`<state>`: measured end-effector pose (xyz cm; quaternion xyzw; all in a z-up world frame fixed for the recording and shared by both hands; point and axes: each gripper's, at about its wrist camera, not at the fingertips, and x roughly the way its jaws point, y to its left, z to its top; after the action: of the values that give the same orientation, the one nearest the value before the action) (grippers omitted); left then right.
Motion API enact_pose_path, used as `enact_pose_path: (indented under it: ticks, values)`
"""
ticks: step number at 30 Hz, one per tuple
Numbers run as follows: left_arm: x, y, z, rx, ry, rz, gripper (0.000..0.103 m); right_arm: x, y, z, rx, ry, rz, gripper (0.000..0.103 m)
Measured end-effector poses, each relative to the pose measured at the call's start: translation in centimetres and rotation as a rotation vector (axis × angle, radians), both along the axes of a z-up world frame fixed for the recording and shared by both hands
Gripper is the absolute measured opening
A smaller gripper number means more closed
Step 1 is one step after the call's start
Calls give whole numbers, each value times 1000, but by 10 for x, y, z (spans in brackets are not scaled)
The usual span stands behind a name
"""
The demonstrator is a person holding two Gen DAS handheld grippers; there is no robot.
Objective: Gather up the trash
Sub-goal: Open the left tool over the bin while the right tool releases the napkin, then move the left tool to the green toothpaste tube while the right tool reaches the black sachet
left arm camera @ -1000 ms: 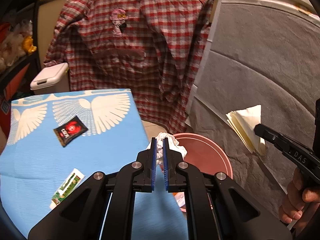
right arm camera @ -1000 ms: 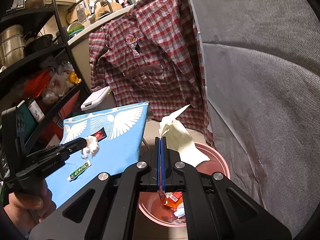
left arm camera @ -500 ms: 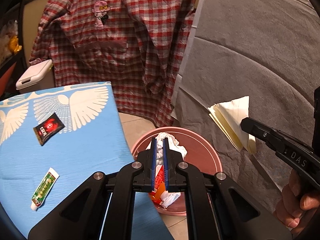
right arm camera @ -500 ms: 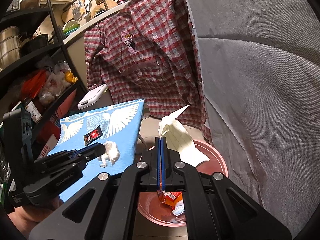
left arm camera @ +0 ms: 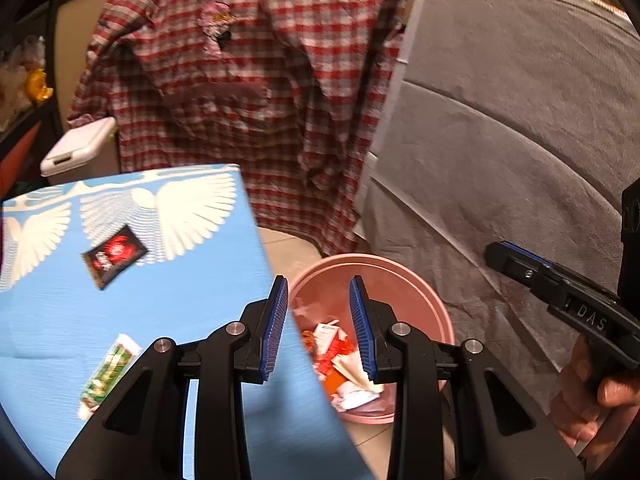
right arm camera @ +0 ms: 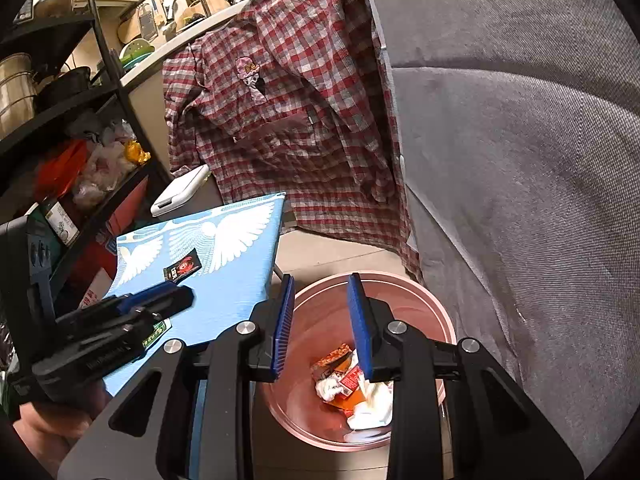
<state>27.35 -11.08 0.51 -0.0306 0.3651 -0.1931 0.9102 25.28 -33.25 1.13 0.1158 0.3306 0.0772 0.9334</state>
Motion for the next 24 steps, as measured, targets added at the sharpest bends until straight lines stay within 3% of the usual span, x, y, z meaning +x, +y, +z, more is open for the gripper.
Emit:
enact_pose_path:
  ticks: [12, 18, 24]
  values:
    - [-1, 121, 4, 34, -20, 155, 29, -14, 27, 13, -9, -45, 47, 29]
    - [-1, 170, -25, 79, 32, 200, 28, -18, 47, 16, -8, -71, 85, 17]
    - [-2, 182, -56, 112, 93, 161, 28, -12, 75, 15, -7, -75, 121, 16]
